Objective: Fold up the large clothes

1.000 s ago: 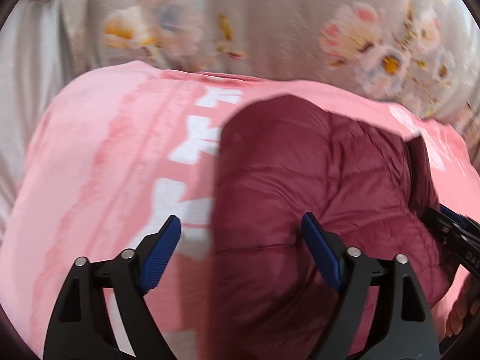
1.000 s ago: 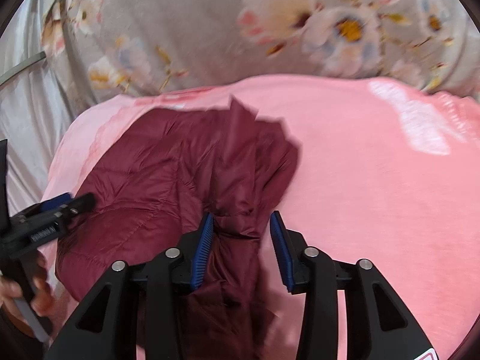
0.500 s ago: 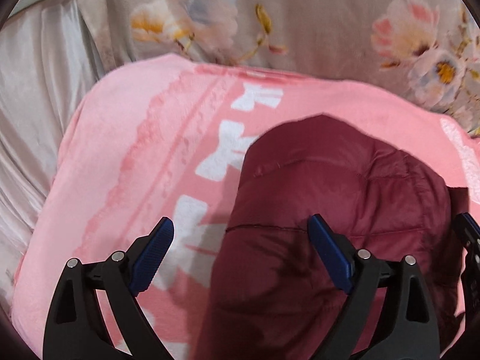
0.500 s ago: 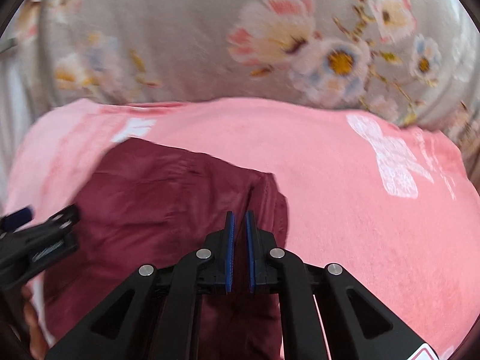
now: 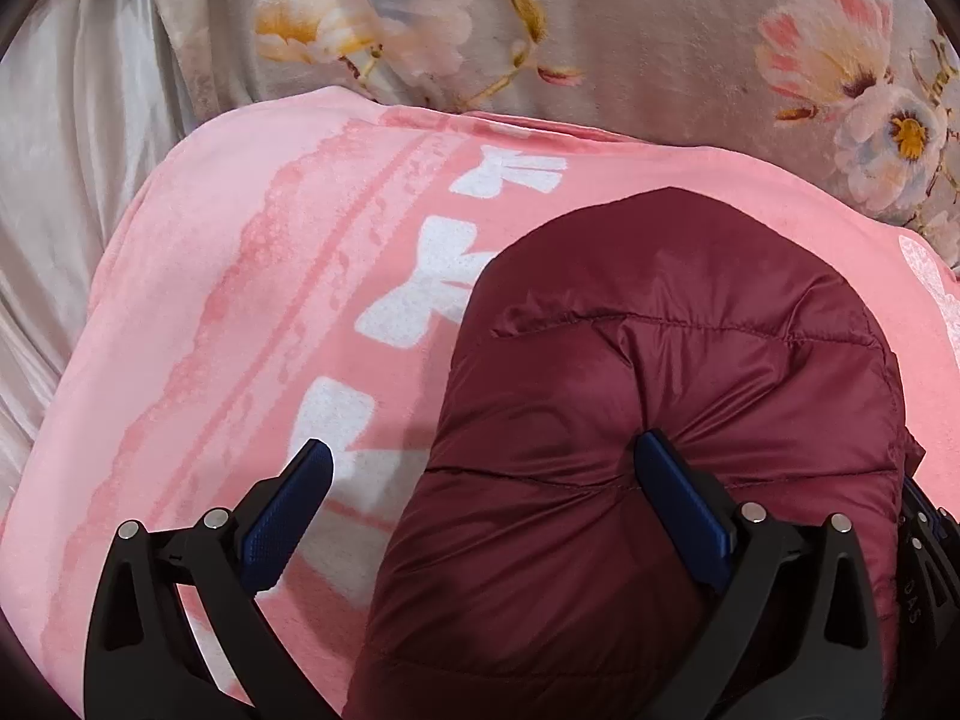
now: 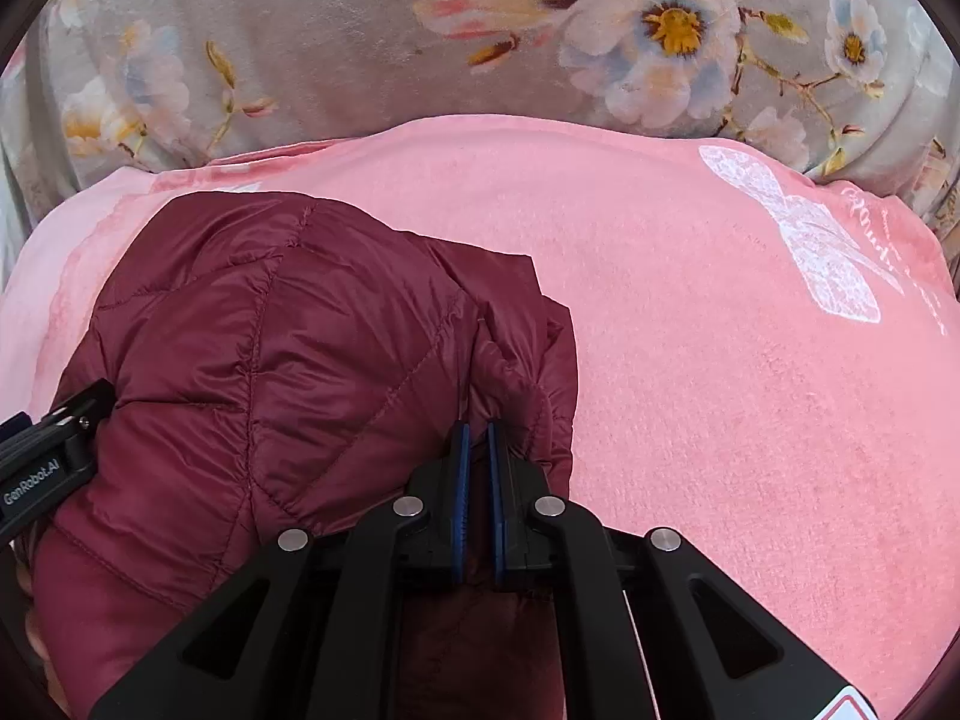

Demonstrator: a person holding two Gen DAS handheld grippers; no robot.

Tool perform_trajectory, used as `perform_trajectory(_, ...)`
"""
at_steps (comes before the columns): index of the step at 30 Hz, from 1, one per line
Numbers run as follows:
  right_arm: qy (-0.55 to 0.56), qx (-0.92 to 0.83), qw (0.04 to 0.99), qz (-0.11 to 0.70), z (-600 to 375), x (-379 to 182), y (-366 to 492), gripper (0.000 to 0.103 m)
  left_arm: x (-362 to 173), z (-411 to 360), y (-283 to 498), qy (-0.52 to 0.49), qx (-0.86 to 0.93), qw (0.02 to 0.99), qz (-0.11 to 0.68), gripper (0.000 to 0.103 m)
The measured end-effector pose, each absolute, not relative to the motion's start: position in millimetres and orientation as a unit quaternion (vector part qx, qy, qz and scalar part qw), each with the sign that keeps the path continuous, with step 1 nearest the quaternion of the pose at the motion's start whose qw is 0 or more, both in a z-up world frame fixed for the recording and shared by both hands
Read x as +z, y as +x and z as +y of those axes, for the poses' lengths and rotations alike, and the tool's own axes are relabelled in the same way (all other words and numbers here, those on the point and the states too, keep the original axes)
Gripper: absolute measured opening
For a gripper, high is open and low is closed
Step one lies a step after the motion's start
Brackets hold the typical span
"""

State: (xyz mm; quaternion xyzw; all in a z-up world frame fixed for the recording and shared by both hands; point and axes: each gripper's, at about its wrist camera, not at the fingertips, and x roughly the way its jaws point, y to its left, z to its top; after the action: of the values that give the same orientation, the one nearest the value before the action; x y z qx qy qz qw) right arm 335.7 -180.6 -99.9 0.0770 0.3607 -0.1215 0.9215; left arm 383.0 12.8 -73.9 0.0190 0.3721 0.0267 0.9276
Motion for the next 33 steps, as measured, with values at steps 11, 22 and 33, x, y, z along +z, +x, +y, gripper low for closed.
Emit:
perform_trajectory(11,0.084,-0.115,0.921,0.363,-182.0,-100.3,336.9,0.005,-81.2,7.4,383.2,0.027,0.036,0.932,0.359,0.098)
perform_trajectory(22,0.091,-0.111,0.920,0.363,-184.1,-100.8,336.6,0.005,-82.0,7.2,383.7,0.028,0.037,0.934,0.354,0.098)
perform_trajectory(33,0.091,-0.110,0.920,0.364,-184.2,-100.6,336.3,0.006,-81.4,9.0,384.4,0.028,0.035,0.934,0.354,0.098)
